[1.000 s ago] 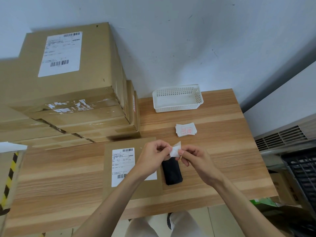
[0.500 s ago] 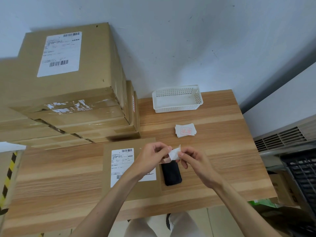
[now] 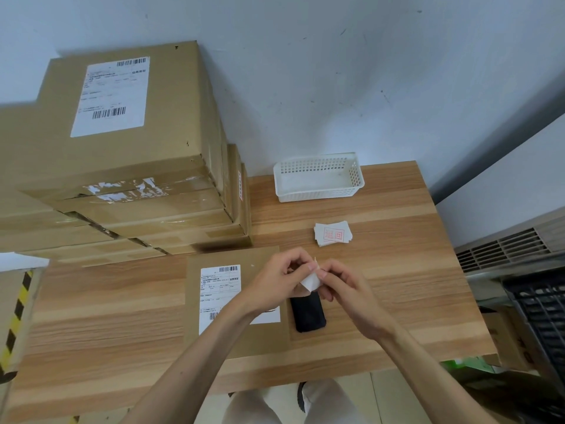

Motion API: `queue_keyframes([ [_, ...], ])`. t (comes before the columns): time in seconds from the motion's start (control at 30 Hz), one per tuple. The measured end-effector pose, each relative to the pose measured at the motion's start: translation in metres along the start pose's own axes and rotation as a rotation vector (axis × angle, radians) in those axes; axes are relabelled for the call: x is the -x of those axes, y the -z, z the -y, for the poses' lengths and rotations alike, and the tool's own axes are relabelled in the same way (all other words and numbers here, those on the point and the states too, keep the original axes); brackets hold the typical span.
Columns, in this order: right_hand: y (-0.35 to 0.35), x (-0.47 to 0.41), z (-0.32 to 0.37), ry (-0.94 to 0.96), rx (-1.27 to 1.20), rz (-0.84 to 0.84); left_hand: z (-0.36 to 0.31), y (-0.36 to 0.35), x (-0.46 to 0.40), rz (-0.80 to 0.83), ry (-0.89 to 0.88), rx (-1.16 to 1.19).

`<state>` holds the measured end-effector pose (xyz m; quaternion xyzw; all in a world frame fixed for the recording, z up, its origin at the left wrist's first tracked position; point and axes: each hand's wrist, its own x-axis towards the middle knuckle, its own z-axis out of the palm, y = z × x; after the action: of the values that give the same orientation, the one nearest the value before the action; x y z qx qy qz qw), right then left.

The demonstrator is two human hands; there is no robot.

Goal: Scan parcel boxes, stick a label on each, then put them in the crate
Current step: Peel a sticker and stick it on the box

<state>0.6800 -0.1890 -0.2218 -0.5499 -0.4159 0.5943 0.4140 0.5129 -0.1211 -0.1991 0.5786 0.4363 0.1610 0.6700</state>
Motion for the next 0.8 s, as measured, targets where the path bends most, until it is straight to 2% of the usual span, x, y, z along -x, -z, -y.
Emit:
queue_keyframes([
  [0.1, -0.006, 0.002, -0.003, 0.008, -0.09, -0.013, 0.003, -0.001, 0.001, -0.011, 0.035, 0.113],
  [0.37, -0.013, 0.003, -0.004, 0.014, -0.158, -0.064, 0.005, -0.004, 0.006, -0.085, 0.041, 0.202],
  [0.7, -0.015, -0.001, -0.012, -0.006, -0.114, -0.148, 0.016, -0.007, -0.001, -0.199, 0.065, 0.129],
  [0.8, -0.013, -0.002, -0.008, -0.01, -0.007, -0.152, 0.013, -0.006, -0.001, -0.217, 0.04, 0.072],
])
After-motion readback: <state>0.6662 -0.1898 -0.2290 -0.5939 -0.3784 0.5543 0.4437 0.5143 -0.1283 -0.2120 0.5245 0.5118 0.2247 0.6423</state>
